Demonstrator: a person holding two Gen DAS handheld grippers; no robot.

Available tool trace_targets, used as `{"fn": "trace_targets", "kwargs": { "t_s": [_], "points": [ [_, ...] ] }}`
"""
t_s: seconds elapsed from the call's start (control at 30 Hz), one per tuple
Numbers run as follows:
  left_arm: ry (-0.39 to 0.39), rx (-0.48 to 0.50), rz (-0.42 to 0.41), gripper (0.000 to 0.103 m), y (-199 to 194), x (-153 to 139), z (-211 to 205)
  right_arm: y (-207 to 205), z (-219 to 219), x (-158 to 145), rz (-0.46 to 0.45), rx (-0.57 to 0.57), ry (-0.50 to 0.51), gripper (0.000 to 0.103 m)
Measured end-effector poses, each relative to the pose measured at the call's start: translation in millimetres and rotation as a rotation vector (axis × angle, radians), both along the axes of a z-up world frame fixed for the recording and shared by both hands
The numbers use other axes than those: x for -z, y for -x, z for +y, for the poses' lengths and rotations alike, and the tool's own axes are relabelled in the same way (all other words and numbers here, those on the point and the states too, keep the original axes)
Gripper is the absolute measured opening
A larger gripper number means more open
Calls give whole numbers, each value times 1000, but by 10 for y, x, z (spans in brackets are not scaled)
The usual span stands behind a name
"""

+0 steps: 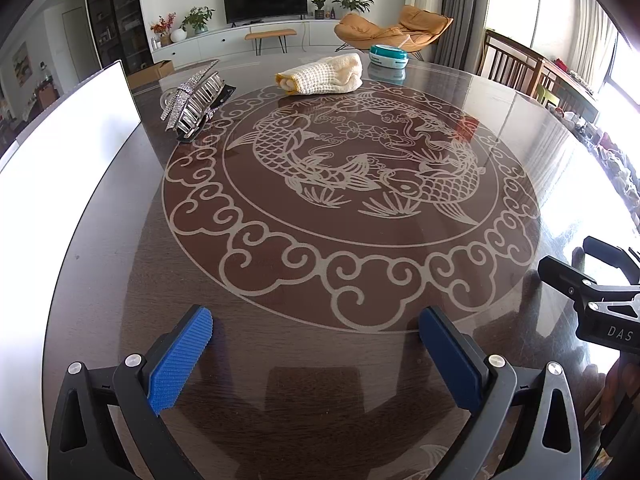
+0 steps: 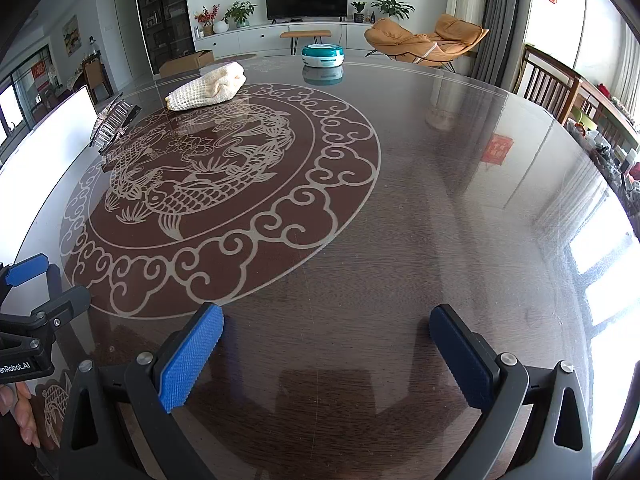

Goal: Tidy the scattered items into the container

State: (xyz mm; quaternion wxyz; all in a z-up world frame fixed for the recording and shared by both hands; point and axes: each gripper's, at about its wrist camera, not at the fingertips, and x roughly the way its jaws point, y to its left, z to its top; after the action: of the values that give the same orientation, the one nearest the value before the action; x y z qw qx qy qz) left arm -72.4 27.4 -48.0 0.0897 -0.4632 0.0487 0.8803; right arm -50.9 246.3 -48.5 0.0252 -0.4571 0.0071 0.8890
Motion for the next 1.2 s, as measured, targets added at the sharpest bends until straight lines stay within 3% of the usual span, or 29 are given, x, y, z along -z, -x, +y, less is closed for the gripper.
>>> {"fn": "trace_targets", "kwargs": {
  "t_s": [1.2],
  "points": [
    [1,23,-5,103,7,-13,-10,4,-1,3,0,0,1,103]
  ]
}}
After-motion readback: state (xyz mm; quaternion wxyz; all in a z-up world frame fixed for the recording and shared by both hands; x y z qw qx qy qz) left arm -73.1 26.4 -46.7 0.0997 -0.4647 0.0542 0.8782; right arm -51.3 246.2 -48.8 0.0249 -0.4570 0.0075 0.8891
